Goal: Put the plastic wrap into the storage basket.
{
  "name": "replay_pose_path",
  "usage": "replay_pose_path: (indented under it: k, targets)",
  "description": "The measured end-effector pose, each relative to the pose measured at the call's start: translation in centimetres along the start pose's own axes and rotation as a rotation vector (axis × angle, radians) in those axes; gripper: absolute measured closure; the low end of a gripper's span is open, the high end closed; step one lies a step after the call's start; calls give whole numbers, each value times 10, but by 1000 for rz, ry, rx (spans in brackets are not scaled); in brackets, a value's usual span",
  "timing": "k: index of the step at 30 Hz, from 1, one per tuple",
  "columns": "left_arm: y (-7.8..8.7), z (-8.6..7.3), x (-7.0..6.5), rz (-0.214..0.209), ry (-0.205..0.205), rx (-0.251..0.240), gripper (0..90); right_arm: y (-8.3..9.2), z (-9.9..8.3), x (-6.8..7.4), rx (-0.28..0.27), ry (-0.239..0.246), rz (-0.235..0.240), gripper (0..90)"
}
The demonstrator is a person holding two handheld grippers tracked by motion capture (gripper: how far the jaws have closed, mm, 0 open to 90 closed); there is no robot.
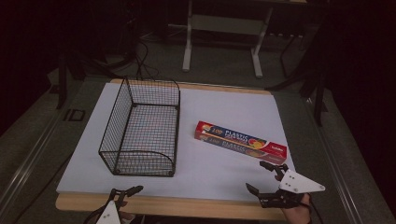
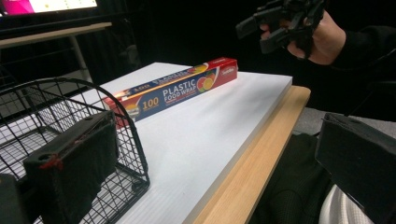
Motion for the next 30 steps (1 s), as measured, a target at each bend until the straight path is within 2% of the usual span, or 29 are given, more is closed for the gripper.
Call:
replay_pose_path:
  k: [3,4,5,8,10,14,15,18,24,26,30]
  targets:
    - [0,0,0,-5,3,1,1,-1,0,0,-12,44,-3,182]
    - [0,0,0,-5,3,1,1,-1,0,0,-12,44,-3,182]
    - [0,0,-1,-9,2,1,1,-4,-1,0,4,78,9,185]
    - [0,0,-1,-12,-3,4,1,-4,0,1,10,78,28,210]
    - [0,0,-1,-11,-6,3,1,-4,1,2,17,69,51,218]
    - [0,0,-1,-9,-5,3,1,-7,0,1,78,22,66,189]
    - [0,0,-1,-9,-5,3,1,-7,0,1,78,22,66,189]
    - [1,0,-2,-10,-6,4,1,-10,-2,-1,133,13,72,128]
    - [2,-1,-1,-7,-2,3,1,-13,-4,-7,193,5,55,115]
    - [2,-1,-1,-6,-2,2,1,-14,-4,-8,201,-7,71,107]
    - [2,-1,-1,-8,-2,2,1,-16,-4,-11,236,-4,71,101]
Point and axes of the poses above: each handheld gripper's, and its own axes: y roughly backward along the jaws, z roughly out of its top, x roughly to its left, the point moved 4 cm from there along -y, roughly forward along the jaws, and after that the axes turned 5 degrees about x, right-handed, at the moved point
